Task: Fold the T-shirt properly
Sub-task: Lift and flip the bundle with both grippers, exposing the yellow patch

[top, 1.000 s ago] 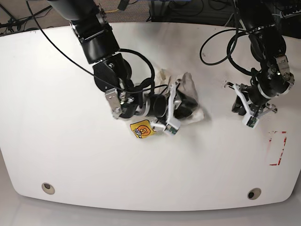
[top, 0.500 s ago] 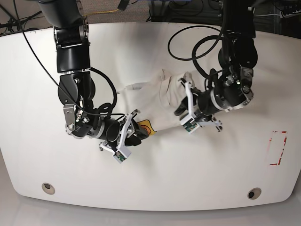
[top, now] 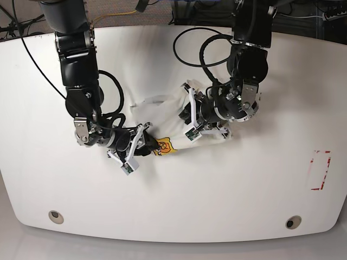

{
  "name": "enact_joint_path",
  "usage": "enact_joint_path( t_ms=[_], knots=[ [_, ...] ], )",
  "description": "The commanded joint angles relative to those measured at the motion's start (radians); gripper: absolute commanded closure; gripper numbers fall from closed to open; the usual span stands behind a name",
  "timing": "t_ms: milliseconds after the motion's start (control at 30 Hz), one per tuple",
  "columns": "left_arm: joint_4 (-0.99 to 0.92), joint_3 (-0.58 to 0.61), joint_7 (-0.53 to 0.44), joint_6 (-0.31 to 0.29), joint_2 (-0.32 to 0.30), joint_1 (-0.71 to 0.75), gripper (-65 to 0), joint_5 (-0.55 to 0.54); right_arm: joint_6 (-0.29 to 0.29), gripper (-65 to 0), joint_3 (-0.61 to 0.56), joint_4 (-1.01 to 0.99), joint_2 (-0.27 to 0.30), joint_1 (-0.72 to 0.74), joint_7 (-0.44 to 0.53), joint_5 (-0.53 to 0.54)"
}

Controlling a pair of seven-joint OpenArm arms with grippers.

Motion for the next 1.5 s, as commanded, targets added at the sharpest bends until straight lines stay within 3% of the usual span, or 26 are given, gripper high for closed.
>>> enact_joint_path(
  t_ms=[0,200,400,567,667,967,1067,1267,1467],
  knots=[
    [-0.053,-0.004,-0.067,-0.001,-0.051,-0.021,-11.4,-0.005,0.009,-19.7,0.003,0.003,0.003,-0.001,0.054,-0.052],
    [-0.217,-0.001,-0.146,-0.001,-0.102,-0.084,-11.4,-0.007,0.009,-19.7,0.003,-0.003,0.001,-0.075,0.152,-0.158],
    [-0.416,-0.001,-0.237,-0.001,-0.117,-0.199,-11.4,-0.002,0.009,-19.5,0.003,0.046,0.001,-0.141,0.153,-0.161],
    [-0.479,-0.001,-0.245,-0.001,-0.146,-0.299,-11.4,-0.002,0.009,-19.5,0.003,0.235,-0.003,-0.254,0.095,-0.161],
    [-0.470,-0.001,-0.240,-0.001,-0.148,-0.335,-11.4,-0.005,0.009,-19.5,0.003,0.335,-0.053,-0.285,0.026,-0.169],
    [-0.122,-0.004,-0.088,-0.001,-0.174,-0.302,-11.4,-0.004,0.009,-19.5,0.005,0.626,-0.082,-0.317,-0.158,-0.163],
    [0.024,-0.003,-0.047,-0.001,-0.173,-0.231,-11.4,-0.001,0.009,-19.5,0.021,0.668,-0.125,-0.297,-0.201,-0.168],
    [0.162,0.000,-0.021,-0.001,-0.170,-0.084,-11.4,-0.001,0.009,-19.5,0.041,0.651,-0.177,-0.260,-0.221,-0.169],
    [0.167,-0.003,-0.025,-0.001,-0.170,0.018,-11.4,-0.002,0.009,-19.5,0.041,0.503,-0.241,-0.197,-0.218,-0.171]
  ],
)
